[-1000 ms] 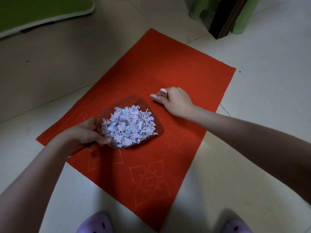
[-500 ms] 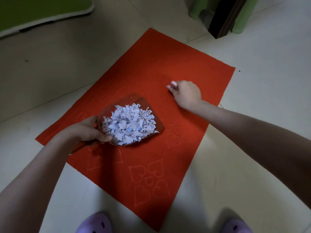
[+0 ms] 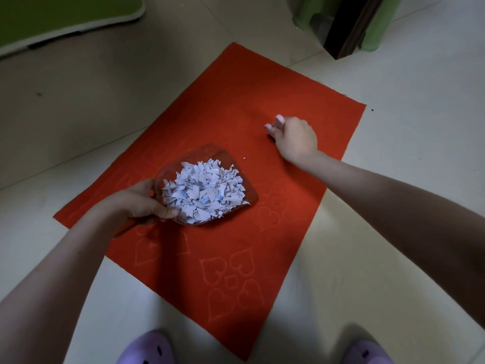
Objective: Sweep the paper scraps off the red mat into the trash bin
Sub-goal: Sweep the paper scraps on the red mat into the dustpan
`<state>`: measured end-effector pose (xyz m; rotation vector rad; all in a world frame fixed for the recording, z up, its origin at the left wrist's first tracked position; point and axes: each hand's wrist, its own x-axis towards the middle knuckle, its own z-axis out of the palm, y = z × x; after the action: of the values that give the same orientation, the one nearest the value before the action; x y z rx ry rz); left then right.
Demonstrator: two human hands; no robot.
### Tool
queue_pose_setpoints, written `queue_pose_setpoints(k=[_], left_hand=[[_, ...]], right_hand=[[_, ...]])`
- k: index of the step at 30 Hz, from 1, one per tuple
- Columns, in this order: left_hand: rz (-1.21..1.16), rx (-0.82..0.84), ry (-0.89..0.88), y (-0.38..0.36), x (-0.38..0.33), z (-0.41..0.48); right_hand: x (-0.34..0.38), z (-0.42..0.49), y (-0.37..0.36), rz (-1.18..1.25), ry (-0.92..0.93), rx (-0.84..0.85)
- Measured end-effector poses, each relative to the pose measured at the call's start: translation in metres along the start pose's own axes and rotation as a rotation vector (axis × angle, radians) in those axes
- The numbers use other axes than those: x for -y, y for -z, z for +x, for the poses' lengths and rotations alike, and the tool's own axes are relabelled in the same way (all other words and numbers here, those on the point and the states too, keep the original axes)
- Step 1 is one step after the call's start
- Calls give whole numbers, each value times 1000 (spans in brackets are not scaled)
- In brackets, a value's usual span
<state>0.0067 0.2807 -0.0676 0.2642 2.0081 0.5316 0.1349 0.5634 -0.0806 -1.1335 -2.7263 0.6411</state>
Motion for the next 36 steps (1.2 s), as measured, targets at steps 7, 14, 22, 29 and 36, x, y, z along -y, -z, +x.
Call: queue_pose_setpoints(k=[7, 14, 22, 29, 36], left_hand=[[14, -17, 5, -3, -3, -1], [-35, -13, -15, -3, 0, -1], [-11, 2, -7, -1, -4, -8], [-77, -11, 0, 1, 6, -6], [-95, -44, -15, 8, 15, -14]], right_hand=[[25, -42, -13, 155, 243, 237], [1, -21, 8, 116, 156, -8], [17, -35, -17, 42, 182, 151], [12, -32, 5, 163, 177, 12], [-24, 8, 17, 6, -94, -133]])
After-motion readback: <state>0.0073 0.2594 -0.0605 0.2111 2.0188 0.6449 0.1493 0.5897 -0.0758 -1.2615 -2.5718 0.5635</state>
